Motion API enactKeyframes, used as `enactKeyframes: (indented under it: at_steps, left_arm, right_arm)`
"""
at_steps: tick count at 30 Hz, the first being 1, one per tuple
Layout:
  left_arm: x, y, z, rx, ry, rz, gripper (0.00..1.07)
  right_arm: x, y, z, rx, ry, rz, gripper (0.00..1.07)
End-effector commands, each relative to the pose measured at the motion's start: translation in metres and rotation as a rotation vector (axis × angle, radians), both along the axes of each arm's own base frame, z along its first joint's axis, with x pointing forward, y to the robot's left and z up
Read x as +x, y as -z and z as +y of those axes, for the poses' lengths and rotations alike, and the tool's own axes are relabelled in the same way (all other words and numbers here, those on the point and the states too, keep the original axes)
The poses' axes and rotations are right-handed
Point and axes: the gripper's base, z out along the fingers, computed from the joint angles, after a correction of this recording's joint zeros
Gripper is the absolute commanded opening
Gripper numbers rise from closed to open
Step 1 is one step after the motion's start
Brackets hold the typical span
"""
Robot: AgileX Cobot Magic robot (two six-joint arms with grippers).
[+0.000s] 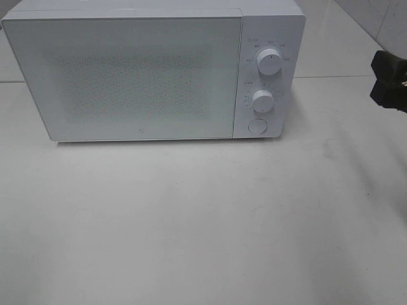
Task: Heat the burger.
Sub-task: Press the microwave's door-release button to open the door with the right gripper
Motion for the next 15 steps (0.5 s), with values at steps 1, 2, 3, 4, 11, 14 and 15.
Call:
enactKeyframes:
  at_steps: [1,2,3,4,11,14,15]
  left_arm:
    - [-0.002,-0.001,0.0,-0.004,-0.002,-0.035,0.98]
    - [-0.002,-0.001,0.0,-0.004,-0.002,-0.035,0.98]
    - [-0.002,-0.001,0.0,-0.004,-0.002,-0.035,0.98]
    - [-0.002,-0.001,0.0,-0.004,-0.002,-0.035,0.98]
    - [-0.002,-0.001,0.0,-0.004,-0.002,-0.035,0.98]
    - [-0.002,-0.001,0.0,-0.004,-0.002,-0.035,0.98]
    - [-0.002,-0.001,0.0,-0.004,-0.002,-0.035,0.98]
  right_arm:
    - [-0.002,0.007,-0.001,-0.016,0.011,-0.021,0.75]
    - [-0.002,0.012,-0.001,-0.016,0.012,-0.021,0.75]
    - [-0.002,0.012,-0.001,-0.016,0.012,-0.021,0.75]
    - [-0.003,0.013,0.0,-0.012,0.007,-0.021,0.75]
    - [-0.006,0.028,0.02,-0.019,0.004,-0.006,0.75]
    - [-0.008,0.037,0.037,-0.037,-0.015,0.004,0.75]
    - [-0.008,0.037,0.037,-0.037,-0.015,0.004,0.75]
